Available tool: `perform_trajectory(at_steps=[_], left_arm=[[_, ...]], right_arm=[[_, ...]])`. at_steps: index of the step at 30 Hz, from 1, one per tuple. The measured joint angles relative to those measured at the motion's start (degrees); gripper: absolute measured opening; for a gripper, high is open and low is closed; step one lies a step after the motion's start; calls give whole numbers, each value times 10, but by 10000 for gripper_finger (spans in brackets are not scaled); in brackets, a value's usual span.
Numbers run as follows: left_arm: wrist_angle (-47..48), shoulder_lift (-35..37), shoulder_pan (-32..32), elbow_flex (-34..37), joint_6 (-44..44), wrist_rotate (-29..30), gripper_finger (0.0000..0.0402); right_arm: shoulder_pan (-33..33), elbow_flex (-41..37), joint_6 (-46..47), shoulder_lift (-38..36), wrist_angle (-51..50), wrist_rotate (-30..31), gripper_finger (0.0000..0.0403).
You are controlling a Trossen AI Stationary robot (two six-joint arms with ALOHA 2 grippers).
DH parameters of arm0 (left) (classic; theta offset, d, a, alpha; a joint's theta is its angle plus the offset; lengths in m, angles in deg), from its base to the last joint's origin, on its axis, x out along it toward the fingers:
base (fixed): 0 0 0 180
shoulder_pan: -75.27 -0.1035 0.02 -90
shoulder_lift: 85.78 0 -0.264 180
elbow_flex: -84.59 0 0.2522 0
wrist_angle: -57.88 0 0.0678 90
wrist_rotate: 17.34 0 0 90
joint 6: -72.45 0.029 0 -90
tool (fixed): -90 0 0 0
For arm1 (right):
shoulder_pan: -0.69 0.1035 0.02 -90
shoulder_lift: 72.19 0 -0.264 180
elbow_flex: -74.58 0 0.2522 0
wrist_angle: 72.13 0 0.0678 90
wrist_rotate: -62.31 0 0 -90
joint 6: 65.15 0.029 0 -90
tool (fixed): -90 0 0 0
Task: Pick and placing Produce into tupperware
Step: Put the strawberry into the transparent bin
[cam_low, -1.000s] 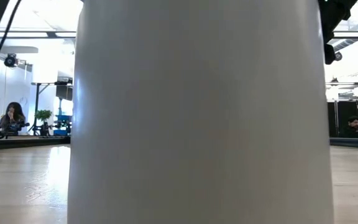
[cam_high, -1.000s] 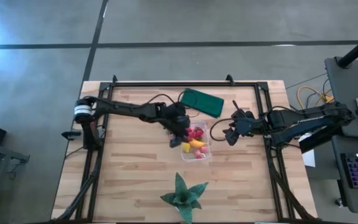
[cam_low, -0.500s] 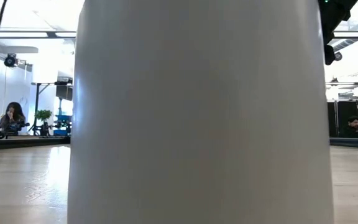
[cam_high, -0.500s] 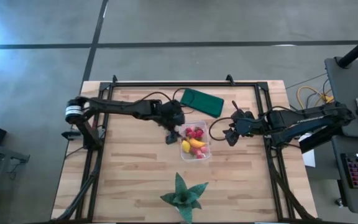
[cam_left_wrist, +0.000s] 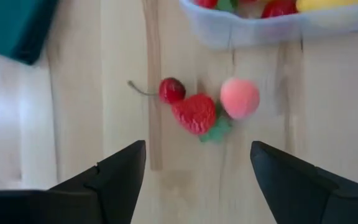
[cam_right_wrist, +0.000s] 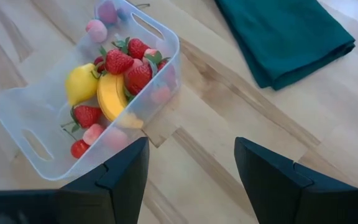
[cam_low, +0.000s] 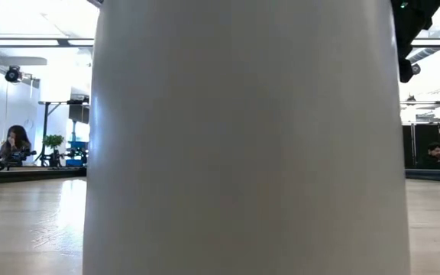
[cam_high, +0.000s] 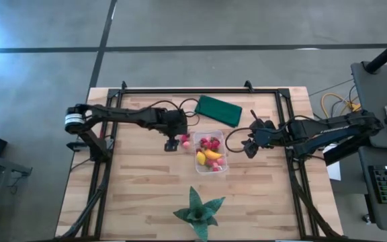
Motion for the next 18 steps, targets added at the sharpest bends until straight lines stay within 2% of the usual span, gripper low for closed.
perform_trajectory(at_steps=[8,18], left_arm=[[-117,2,-9,53,57,-6,234],[-144,-5,-36,62,42,-37,221]], right_arm=[[0,-1,8,8,0,0,228],[0,-1,18,13,0,22,228]])
